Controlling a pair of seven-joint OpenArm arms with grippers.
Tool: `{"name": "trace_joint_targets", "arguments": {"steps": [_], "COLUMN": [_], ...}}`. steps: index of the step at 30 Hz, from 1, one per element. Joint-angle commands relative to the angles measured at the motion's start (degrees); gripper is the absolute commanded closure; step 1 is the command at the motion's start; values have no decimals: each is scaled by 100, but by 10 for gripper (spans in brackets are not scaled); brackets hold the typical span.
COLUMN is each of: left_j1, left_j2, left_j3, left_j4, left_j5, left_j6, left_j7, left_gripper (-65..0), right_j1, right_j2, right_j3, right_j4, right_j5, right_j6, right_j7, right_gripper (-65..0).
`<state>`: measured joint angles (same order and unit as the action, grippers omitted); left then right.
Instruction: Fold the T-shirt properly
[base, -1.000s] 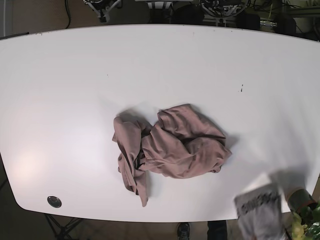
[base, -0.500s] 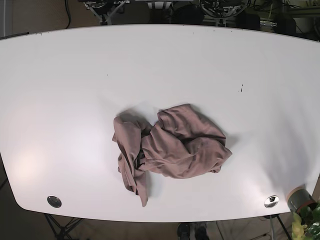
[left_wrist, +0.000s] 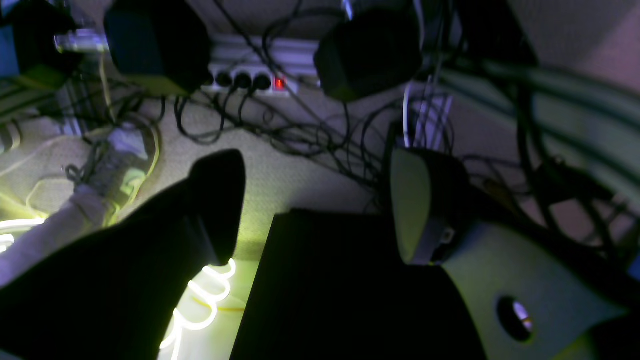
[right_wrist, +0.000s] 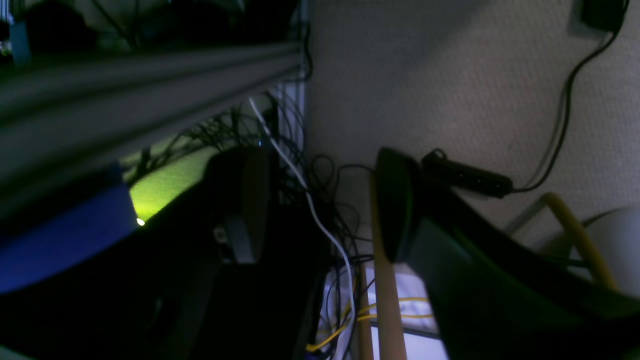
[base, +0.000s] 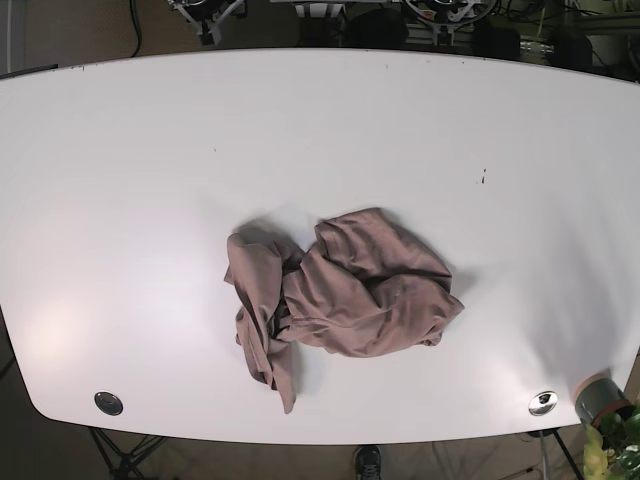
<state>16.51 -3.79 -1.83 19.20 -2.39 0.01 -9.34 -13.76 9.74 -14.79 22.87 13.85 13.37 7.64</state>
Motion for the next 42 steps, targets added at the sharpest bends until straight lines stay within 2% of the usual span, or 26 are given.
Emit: {"name": "trace_joint_targets", "arguments": {"steps": [1, 11, 16, 20, 23, 27, 32, 34, 40, 42], "left_j1": [164, 1342, 1949, 2573, 2898, 3373, 3971, 4278, 4876, 5052], "left_j2": [-3, 14, 111, 129, 129, 137, 137, 137, 137, 129], "left_j3": [-7, -7, -7, -7, 2, 11, 20, 2, 2, -15], "left_j4": [212, 1812, 2656, 3535, 3974, 4643, 5469, 5847, 6366, 6550], "left_j5": [-11, -11, -11, -11, -11, -11, -11, -11, -11, -20], "left_j6": [3, 3, 3, 3, 3, 3, 3, 3, 3, 3], "left_j7": [-37, -37, -28, -28, -28, -28, -28, -28, -28, -28], "left_gripper": [-422, -421, -421, -421, -421, -421, -421, -421, -421, -421], "right_j1": [-246, -1081, -1547, -2083, -2382, -2848, -3446, -3745, -4431, -4642], "right_j2": [121, 323, 525, 543, 569, 780, 850, 1026, 1158, 1281], "right_j3": [15, 32, 50, 534, 665, 665, 674, 674, 683, 683], "right_j4": [425, 1339, 1937, 2675, 3159, 3880, 4627, 4996, 5849, 6157], "right_j5": [18, 79, 88, 26, 26, 53, 26, 70, 79, 79], "right_j6": [4, 4, 4, 4, 22, 13, 13, 13, 4, -5], "right_j7": [49, 32, -100, -364, -584, -698, -698, -698, -698, -698], "right_gripper": [-328, -328, -328, -328, -328, -328, -328, -328, -328, -328]}}
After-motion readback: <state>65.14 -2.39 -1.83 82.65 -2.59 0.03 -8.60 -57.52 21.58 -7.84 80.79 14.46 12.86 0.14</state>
